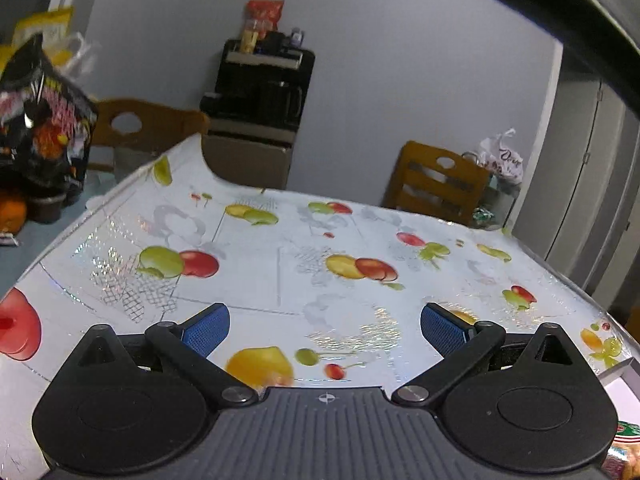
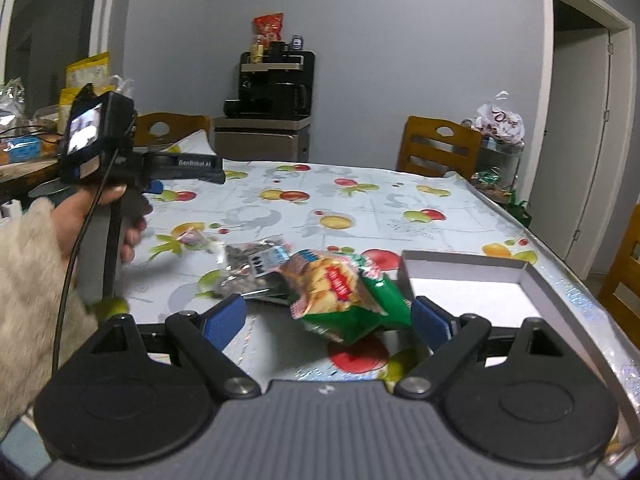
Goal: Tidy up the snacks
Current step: 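Move left tool toward pink candy packet while right tool approaches green cracker bag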
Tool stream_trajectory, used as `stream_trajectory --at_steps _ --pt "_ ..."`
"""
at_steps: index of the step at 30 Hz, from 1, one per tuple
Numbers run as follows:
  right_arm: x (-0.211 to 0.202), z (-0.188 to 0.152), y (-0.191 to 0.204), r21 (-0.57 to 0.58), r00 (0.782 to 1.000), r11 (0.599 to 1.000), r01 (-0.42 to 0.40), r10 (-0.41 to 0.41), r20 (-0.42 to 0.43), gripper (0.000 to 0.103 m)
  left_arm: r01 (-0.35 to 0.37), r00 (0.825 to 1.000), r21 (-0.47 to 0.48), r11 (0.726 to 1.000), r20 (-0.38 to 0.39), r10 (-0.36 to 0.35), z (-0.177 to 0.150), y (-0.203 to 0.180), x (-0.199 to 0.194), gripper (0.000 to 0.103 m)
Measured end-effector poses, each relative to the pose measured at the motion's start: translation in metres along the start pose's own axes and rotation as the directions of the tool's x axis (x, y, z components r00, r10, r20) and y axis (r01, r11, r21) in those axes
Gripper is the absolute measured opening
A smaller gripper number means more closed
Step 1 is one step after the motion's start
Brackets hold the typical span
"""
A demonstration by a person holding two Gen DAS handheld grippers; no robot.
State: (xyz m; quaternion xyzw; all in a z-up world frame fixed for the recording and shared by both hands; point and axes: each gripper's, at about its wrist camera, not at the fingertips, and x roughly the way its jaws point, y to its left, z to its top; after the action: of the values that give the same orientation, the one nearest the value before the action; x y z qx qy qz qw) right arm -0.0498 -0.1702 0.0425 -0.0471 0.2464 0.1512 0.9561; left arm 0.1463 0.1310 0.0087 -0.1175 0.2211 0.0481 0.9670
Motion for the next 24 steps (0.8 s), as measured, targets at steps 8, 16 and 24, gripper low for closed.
stream_trajectory --at_steps 8,16,24 --pt "-0.001 -0.01 0.007 -0.015 0.999 0.999 -0.034 0.034 -0.015 0.09 -0.018 0.991 0.11 0.994 -0.133 0.032 -0.015 -0.016 0.037 0.102" --pt "0.015 -0.012 0.014 -0.017 0.997 0.997 -0.069 0.069 -0.034 0.09 -0.041 0.969 0.227 0.973 -0.229 0.094 -0.034 -0.027 0.053 0.077" --pt "0.021 -0.012 0.011 -0.015 0.997 0.998 -0.068 0.067 -0.035 0.09 0.06 0.967 0.211 0.976 -0.256 -0.004 -0.031 -0.022 0.043 0.026"
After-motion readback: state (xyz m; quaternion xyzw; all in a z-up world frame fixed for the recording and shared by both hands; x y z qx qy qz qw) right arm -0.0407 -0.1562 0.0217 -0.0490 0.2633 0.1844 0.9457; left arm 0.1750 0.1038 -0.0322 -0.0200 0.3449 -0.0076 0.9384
